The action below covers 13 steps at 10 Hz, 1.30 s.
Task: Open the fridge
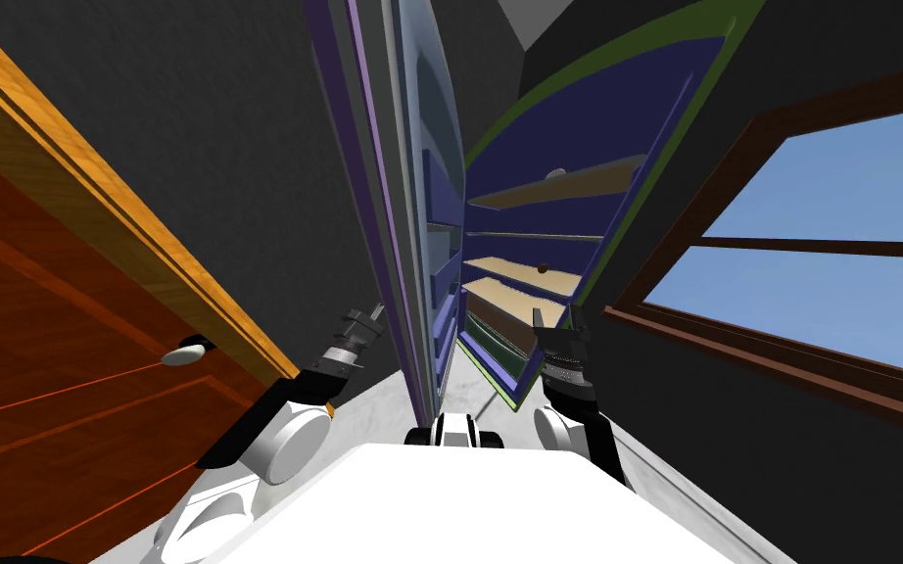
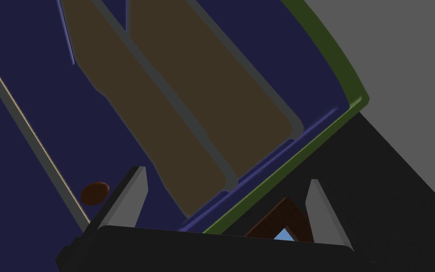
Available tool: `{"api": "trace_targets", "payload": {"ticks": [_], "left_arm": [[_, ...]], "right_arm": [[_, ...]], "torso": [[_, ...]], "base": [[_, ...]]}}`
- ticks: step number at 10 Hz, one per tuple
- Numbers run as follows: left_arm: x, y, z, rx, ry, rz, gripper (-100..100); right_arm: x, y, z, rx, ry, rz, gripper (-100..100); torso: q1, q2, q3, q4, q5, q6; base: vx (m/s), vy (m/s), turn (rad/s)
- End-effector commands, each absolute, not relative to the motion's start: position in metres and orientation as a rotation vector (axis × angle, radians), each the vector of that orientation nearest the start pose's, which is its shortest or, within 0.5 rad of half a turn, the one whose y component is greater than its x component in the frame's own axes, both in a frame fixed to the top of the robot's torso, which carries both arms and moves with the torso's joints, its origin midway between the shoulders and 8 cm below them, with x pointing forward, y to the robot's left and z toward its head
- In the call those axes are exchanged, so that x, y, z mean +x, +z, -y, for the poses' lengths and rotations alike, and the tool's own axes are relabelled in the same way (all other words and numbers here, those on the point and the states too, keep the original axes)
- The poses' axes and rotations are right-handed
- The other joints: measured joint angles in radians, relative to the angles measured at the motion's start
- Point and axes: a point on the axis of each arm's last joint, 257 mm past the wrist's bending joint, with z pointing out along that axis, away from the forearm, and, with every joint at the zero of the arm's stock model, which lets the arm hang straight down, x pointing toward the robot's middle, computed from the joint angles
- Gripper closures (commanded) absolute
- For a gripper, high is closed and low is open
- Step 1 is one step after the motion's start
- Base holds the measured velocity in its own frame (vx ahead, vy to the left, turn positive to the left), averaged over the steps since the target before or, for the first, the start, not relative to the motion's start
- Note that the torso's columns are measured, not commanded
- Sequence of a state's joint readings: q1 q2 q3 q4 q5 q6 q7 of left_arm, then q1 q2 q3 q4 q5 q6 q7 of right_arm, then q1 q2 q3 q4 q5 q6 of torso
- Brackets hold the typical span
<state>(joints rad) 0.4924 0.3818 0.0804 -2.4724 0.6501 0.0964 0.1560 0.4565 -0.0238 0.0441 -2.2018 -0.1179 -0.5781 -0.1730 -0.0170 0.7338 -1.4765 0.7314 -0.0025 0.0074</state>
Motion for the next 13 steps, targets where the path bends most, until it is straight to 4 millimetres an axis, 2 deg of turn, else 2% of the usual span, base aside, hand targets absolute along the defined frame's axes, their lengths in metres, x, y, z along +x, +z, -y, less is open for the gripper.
{"api": "trace_targets", "payload": {"ticks": [1,3,5,6,7,8,9,13], "left_arm": [[0.388,-0.021,-0.253,-1.176,-1.747,-0.985,-100],[0.383,-0.007,-0.261,-1.166,-1.756,-0.948,-100],[0.383,-0.002,-0.264,-1.155,-1.752,-0.934,-100],[0.385,-0.009,-0.261,-1.163,-1.750,-0.951,100],[0.383,-0.003,-0.264,-1.153,-1.752,-0.937,100],[0.386,-0.011,-0.255,-1.160,-1.760,-0.968,-100],[0.387,-0.014,-0.251,-1.162,-1.765,-0.981,-100],[0.389,-0.022,-0.240,-1.166,-1.779,-1.020,-100]], "right_arm": [[0.350,0.018,0.274,0.754,1.600,-0.478,0],[0.350,0.018,0.274,0.754,1.600,-0.478,0],[0.350,0.017,0.275,0.754,1.599,-0.478,0],[0.350,0.018,0.274,0.754,1.600,-0.478,0],[0.350,0.018,0.274,0.754,1.600,-0.478,0],[0.350,0.018,0.274,0.754,1.600,-0.478,0],[0.350,0.018,0.275,0.754,1.600,-0.478,0],[0.350,0.018,0.275,0.754,1.600,-0.478,0]], "torso": [[0.000,0.001,0.000,0.001,-0.001,0.002],[0.000,0.001,-0.001,0.003,-0.002,-0.001],[0.005,0.005,0.002,0.004,0.000,-0.001],[0.004,0.005,0.003,0.003,0.001,0.000],[0.006,0.005,0.002,0.005,0.000,-0.003],[0.012,0.005,0.001,0.006,0.001,-0.006],[0.013,0.004,0.002,0.004,0.002,-0.001],[-0.003,0.003,0.003,-0.001,0.000,0.001]], "base": [[0.003,0.091,-0.077],[0.025,0.045,0.072],[0.046,0.052,0.109],[-0.029,0.002,-0.097],[-0.022,-0.005,-0.030],[-0.013,0.095,-0.144],[-0.001,0.187,-0.206],[0.015,0.127,-0.086]]}}
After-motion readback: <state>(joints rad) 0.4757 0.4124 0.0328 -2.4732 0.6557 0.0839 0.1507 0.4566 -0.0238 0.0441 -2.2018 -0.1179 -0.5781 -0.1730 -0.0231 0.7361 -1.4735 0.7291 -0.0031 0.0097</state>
